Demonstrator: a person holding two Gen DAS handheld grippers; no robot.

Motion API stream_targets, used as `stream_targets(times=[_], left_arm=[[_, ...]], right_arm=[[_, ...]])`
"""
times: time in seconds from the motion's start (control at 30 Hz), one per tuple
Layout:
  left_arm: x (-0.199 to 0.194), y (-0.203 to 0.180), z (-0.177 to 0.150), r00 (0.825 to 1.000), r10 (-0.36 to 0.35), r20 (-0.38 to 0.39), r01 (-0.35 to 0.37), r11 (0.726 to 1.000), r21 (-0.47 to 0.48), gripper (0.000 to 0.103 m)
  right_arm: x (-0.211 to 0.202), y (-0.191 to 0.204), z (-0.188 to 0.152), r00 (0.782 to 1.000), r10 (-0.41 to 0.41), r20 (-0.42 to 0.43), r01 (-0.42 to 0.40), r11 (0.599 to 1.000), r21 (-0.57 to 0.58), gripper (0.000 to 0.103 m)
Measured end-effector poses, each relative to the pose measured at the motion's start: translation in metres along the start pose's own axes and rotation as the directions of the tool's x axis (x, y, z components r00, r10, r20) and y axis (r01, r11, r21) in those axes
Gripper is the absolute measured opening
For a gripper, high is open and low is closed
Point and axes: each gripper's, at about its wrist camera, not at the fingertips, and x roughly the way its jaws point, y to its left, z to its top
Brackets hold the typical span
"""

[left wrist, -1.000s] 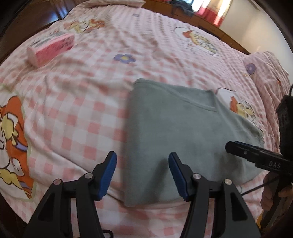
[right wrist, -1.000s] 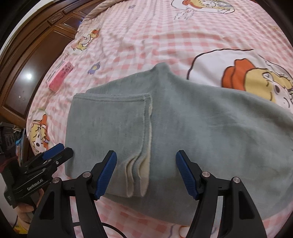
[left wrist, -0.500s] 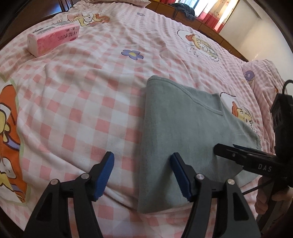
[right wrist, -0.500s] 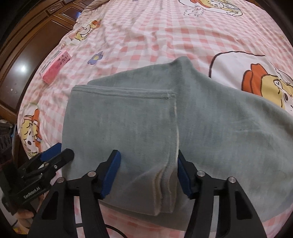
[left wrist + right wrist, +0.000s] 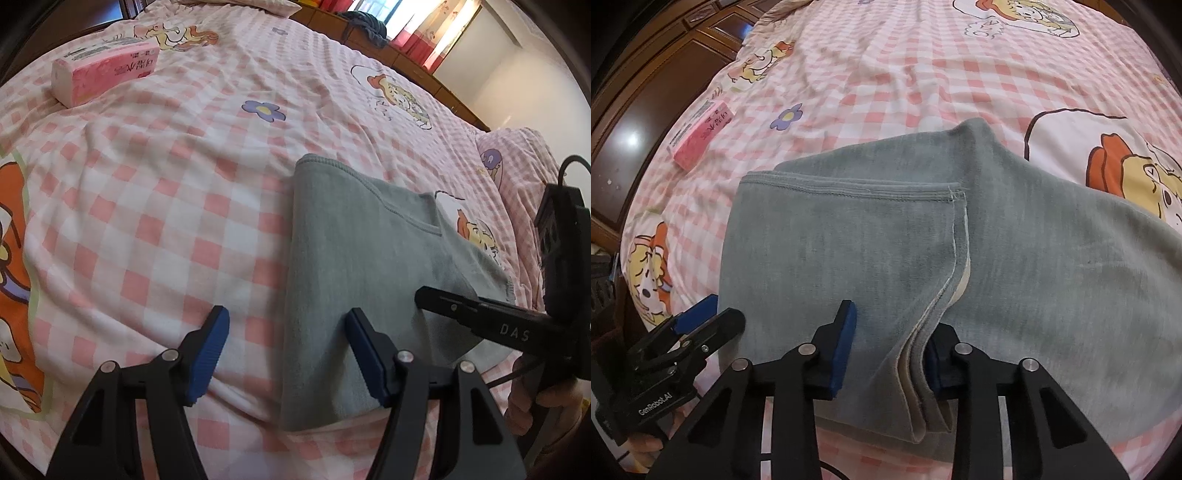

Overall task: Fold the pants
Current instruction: 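Grasp the folded edge of the grey sweatpants with the right gripper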

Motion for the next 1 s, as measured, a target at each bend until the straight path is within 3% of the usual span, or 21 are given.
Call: stream_targets(times=[0.17,0.27,1.0], left_arm=[[-0.001,-0.001,-0.001,1.000,0.005,0.003,-0.005,1.000,-0.006,0.069],[-0.001,-0.002,0.000,1.000,0.013,0.003,-0.013,1.000,-0.006,0.069],[-0.028,0.011,0.008,0.993,0.105,0.049,-0.102,0.993,-0.057,0.069]], right_arm=[[-0.003,-0.004,0.001,1.000,0.016,0.011,-0.017,1.000,0.023,0.016],[-0.007,-0.008,0.001,0.999,0.042,0.024,-0.043,0.998,0.044,0.010],[-0.066,0.004,-0.004,0.973,0.164,0.163,-0.161,0.986,-0.032,0.006]])
